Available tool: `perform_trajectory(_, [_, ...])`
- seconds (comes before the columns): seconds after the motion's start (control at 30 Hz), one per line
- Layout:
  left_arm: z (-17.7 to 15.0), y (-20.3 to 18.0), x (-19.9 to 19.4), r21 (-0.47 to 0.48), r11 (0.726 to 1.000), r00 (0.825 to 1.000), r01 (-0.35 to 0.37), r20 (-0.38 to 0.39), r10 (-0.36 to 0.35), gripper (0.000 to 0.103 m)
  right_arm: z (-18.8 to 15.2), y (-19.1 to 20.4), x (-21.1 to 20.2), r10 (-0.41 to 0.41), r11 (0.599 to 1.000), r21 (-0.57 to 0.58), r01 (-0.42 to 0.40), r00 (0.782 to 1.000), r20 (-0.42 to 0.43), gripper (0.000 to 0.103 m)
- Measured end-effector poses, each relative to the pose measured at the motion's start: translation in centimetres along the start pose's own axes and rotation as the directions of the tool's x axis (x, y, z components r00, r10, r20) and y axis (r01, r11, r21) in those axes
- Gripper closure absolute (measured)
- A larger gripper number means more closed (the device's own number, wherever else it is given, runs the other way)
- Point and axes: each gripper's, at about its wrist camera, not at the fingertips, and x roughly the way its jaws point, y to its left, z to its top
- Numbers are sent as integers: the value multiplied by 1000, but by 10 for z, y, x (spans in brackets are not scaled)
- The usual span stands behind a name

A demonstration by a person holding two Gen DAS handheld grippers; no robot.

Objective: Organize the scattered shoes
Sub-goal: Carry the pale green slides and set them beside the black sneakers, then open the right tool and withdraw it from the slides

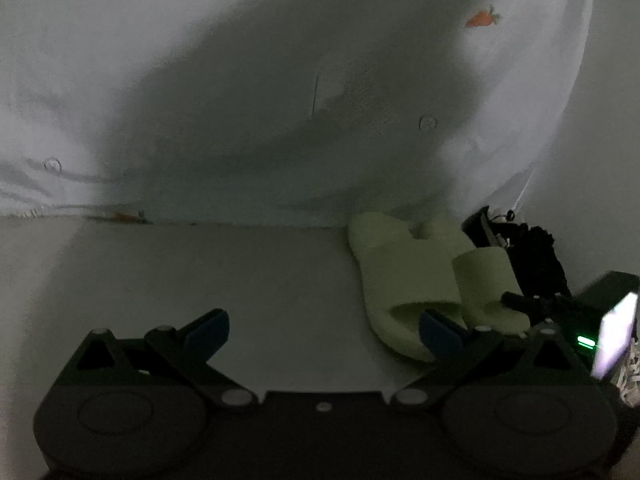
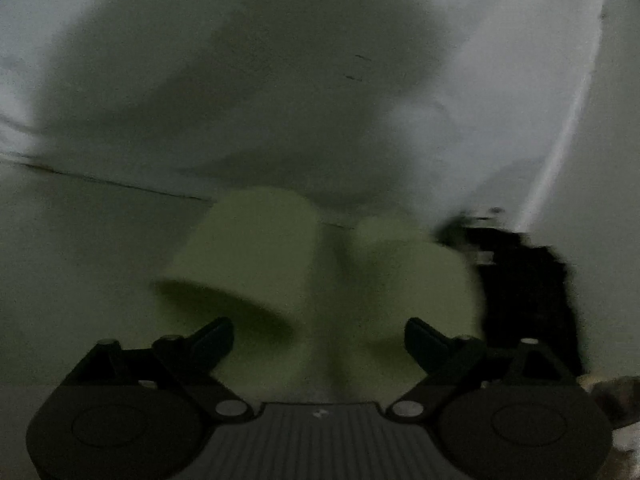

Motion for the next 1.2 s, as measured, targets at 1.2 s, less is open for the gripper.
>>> perform_trajectory(1.2, [-115, 104, -342, -71, 962, 941, -265, 200, 274, 0, -60, 128, -375, 311, 916, 212, -341, 937, 161, 0])
